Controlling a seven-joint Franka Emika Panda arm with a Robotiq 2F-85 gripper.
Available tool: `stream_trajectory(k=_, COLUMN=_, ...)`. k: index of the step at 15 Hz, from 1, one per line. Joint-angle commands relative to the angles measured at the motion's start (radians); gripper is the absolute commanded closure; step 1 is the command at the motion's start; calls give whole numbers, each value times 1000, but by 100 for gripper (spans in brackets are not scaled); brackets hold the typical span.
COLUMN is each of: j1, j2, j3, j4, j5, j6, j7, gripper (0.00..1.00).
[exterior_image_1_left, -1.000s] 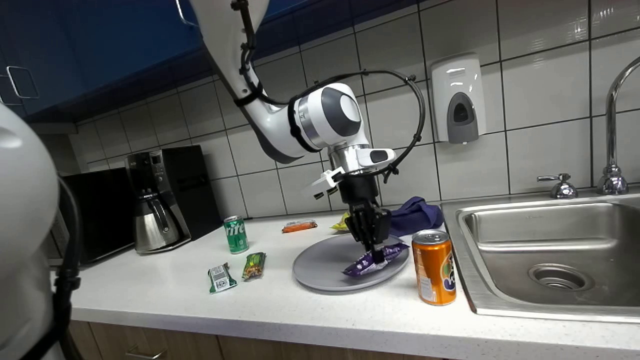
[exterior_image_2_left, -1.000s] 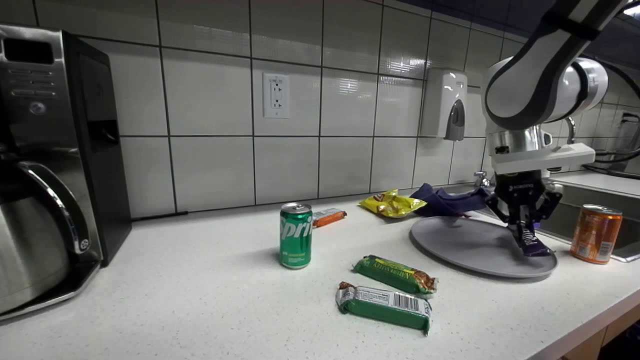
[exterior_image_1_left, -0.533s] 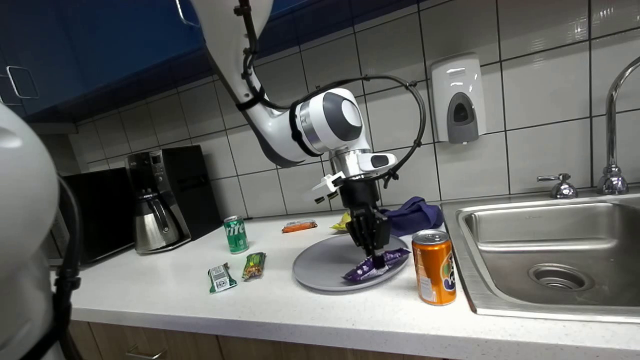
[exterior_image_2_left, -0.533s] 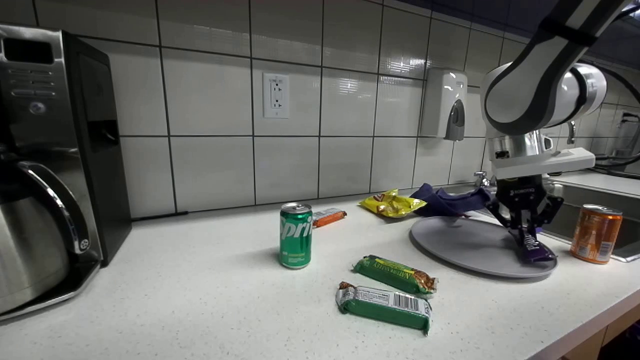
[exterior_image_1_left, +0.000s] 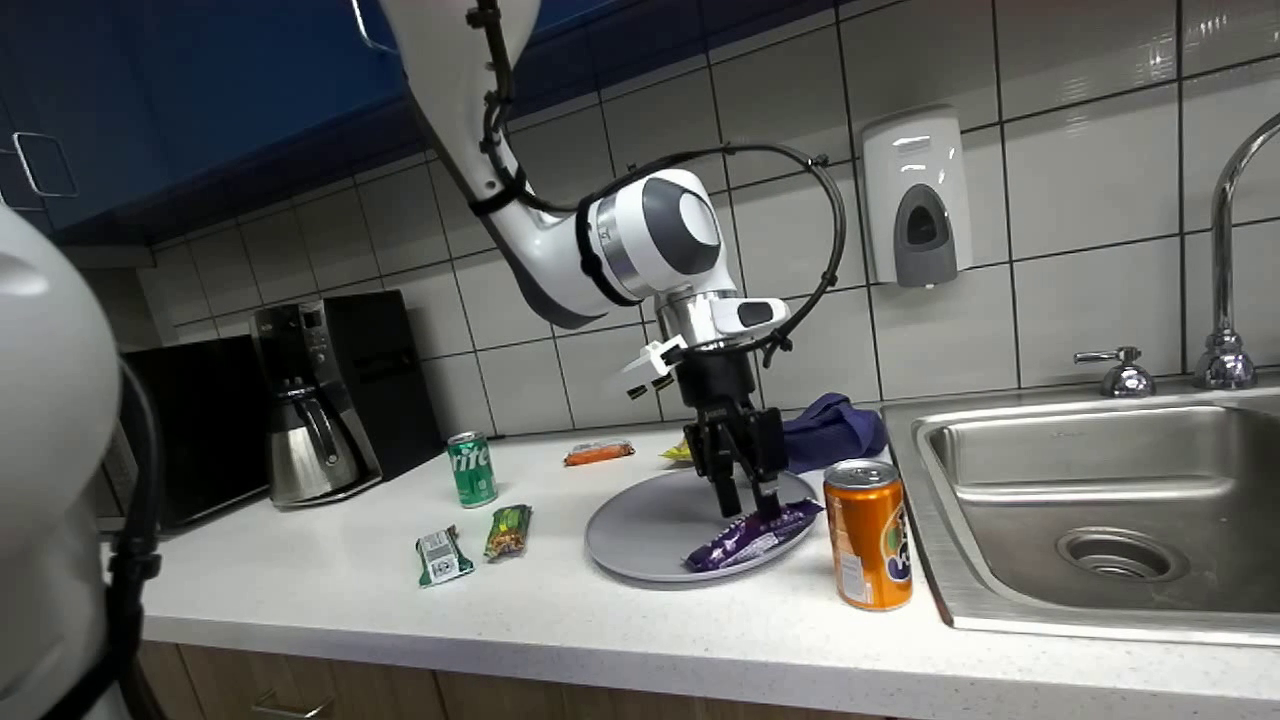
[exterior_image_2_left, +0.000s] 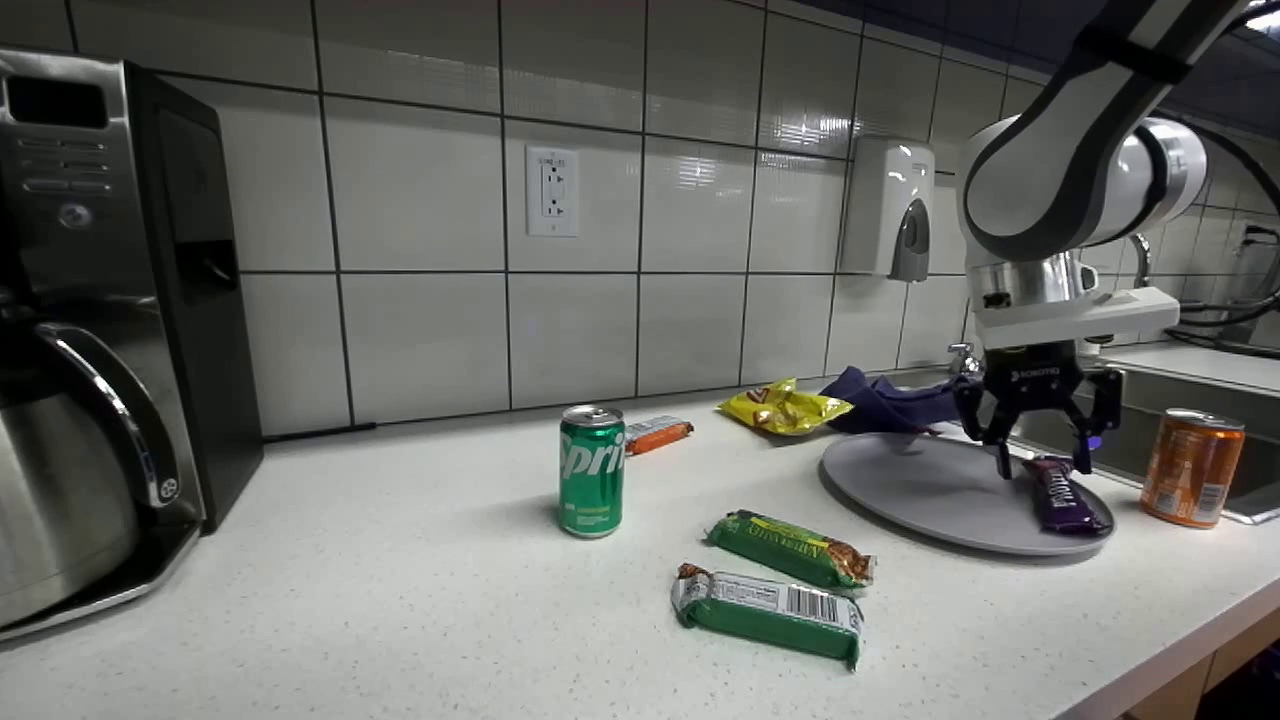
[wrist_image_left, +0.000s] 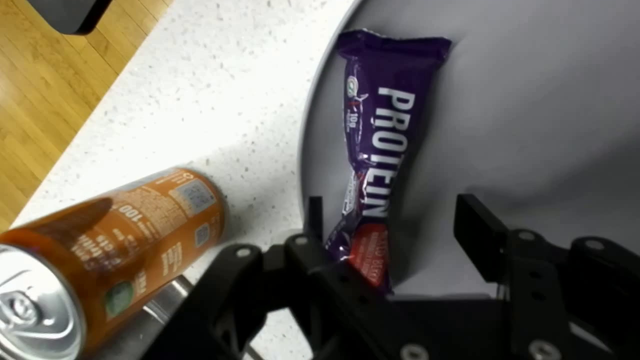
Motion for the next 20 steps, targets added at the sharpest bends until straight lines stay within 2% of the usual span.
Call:
stream_trajectory(k=1, j1=10, j2=-23, j3=18, j4=21, j5=-22, j6=-20, j7=23, gripper=1)
stream_trajectory(k=14, j1=57, j2=48, j3=92, j4=183, j5=26, j6=15, j7=51, gripper=0)
stream_trajectory(k=20, j1=75, j2=96, j3=107, j4=235, j5=52, j6=100, j7=60, gripper=0)
